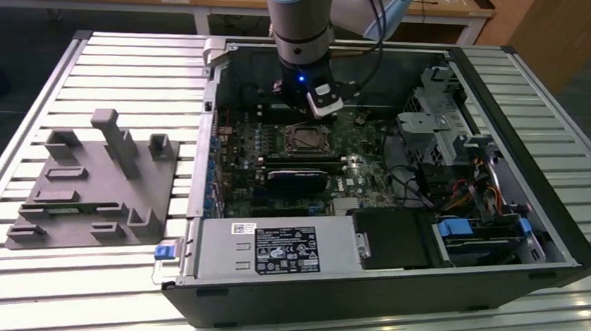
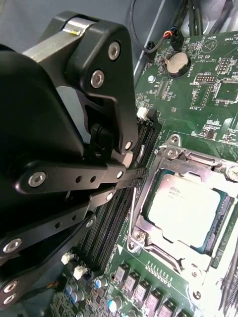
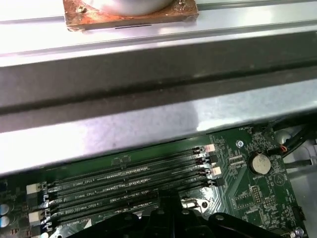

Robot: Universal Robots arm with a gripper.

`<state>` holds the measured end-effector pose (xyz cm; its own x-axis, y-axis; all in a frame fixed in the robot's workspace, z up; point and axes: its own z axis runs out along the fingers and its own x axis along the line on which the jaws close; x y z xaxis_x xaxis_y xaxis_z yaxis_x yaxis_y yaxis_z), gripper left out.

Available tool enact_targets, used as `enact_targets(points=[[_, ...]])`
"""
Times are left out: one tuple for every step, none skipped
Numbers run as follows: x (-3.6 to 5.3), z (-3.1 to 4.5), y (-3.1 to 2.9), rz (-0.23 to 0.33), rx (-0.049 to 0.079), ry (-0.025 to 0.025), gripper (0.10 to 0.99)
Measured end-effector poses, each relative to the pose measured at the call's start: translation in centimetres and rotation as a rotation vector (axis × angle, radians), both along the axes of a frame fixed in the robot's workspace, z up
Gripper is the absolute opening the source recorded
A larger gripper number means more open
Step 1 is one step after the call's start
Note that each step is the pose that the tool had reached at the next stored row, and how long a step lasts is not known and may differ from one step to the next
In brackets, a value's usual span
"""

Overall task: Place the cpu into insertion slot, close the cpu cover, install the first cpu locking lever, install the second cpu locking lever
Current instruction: 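Install the first cpu locking lever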

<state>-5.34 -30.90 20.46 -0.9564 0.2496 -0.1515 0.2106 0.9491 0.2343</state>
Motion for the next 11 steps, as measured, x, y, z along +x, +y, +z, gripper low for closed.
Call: enact_targets(points=[[-0.01,-0.02,0.07,-0.002,0.0,0.0001,0.106],[-0.03,-0.04,0.14,-0.004,0.0,0.0001,0.106],[-0.05,-0.06,0.19,-0.005,0.0,0.0,0.106],[-0.08,-0.08,0.22,-0.007,0.0,-0.0001,0.106],[-0.12,-0.1,0.25,-0.008,0.0,-0.0001,0.106],[-0.18,-0.11,0.27,-0.009,0.0,-0.0002,0.106],[-0.26,-0.12,0.3,-0.011,0.0,0.0,0.106],[-0.34,-0.13,0.33,-0.012,-0.001,0.0,0.106],[-0.42,-0.14,0.35,-0.014,-0.001,0.0001,0.106],[-0.47,-0.15,0.37,-0.016,-0.001,0.0001,0.106],[-0.52,-0.17,0.4,-0.017,-0.001,0.0001,0.106]])
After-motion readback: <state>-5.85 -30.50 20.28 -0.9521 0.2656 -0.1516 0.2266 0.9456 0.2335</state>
